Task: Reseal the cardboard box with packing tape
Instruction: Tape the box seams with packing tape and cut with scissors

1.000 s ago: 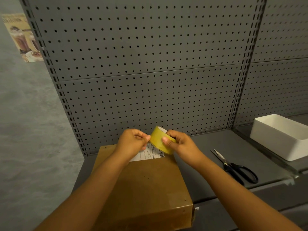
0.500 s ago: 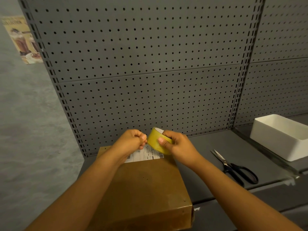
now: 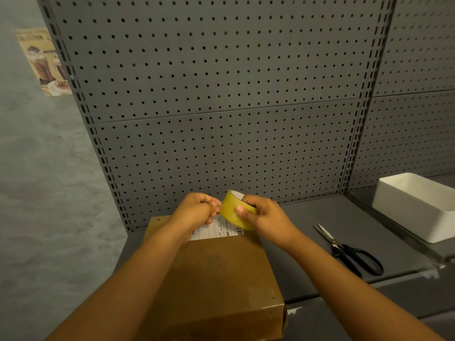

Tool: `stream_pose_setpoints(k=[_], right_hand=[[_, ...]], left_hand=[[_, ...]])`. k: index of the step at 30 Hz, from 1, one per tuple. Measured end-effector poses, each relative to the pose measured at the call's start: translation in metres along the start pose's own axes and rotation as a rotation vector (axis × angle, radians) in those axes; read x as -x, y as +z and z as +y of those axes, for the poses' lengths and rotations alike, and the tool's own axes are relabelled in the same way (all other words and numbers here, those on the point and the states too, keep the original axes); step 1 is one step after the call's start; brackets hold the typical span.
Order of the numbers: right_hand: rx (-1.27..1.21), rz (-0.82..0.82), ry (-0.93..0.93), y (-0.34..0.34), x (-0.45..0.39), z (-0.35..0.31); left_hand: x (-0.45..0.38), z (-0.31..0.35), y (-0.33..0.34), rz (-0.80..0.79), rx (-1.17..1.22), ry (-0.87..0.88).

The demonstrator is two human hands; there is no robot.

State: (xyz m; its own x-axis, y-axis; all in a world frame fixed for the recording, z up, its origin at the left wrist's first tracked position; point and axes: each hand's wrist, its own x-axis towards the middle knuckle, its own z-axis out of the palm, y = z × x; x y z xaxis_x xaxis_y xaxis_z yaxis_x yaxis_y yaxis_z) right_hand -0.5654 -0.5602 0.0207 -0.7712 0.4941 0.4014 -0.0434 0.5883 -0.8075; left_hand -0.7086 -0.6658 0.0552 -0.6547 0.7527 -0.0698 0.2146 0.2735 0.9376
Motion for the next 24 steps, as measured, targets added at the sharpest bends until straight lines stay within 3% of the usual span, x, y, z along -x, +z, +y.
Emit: stream_pose_setpoints(k=[7,13,24], right_hand=[[-0.021,-0.012,-0.008,-0.002,0.003,-0.002],[0.154,0.019,-0.019,0.004,-0.001,-0.006],[0.236,0.003,-0.022,0.006,-0.003,-0.007]], left_hand=[[-0.003,-0.003,-0.002,-0.061,-0.009,-0.013],[-0.006,-0.005,0.004,-0.050,-0.116,-0.003],[0.001,-0.011,-0.006,-0.073,-0.097,0.138]])
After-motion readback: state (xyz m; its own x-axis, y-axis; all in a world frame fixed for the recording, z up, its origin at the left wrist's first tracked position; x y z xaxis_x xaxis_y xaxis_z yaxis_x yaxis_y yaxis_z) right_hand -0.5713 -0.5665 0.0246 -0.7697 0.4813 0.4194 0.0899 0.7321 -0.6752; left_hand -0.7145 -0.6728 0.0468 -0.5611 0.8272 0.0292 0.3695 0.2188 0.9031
